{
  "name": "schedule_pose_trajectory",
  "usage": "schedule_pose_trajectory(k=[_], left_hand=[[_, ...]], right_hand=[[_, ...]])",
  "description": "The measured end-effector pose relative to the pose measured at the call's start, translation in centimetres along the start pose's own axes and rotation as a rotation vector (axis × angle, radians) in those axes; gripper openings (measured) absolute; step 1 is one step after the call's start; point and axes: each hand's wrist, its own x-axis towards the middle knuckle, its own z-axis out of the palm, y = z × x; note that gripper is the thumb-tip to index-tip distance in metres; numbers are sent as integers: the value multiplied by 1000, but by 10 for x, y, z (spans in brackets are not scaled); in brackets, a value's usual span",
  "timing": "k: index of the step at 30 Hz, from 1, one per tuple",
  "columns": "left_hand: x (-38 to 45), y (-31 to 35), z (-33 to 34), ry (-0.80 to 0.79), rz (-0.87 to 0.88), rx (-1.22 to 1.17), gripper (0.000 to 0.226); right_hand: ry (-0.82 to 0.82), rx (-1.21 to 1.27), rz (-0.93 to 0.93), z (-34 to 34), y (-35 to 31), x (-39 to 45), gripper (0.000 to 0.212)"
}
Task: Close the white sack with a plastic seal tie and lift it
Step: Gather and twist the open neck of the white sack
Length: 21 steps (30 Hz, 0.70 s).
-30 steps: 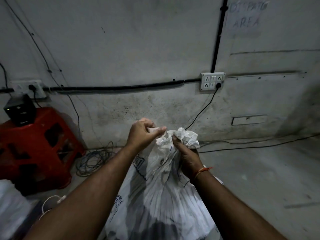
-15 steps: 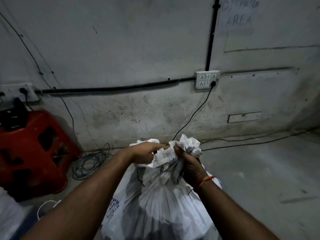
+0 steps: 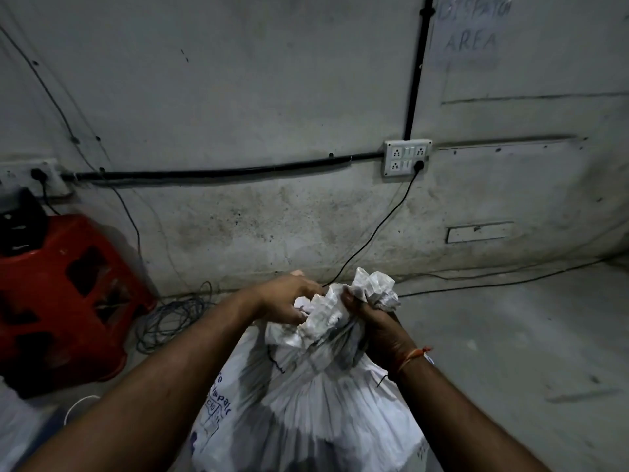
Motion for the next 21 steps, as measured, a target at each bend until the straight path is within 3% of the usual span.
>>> schedule_pose_trajectory(k=[4, 8, 12, 17, 19, 21], left_hand=[[-3, -8, 1, 72, -25, -114, 41], [-12, -5, -8, 110, -34, -93, 66], [-24, -26, -13, 157, -93, -82, 67], [-41, -18, -8, 85, -172, -541, 107], [-47, -15, -6, 47, -103, -302, 119], [-48, -19, -2, 106, -66, 14, 102]], right_hand=[[72, -10, -21, 0, 1, 6, 69], [166, 12, -62, 9, 2, 11, 60], [286, 11, -121, 14, 0, 11, 44], [409, 78, -188, 28, -3, 17, 52], [409, 83, -174, 31, -5, 19, 55], [391, 81, -160, 32, -4, 20, 50]])
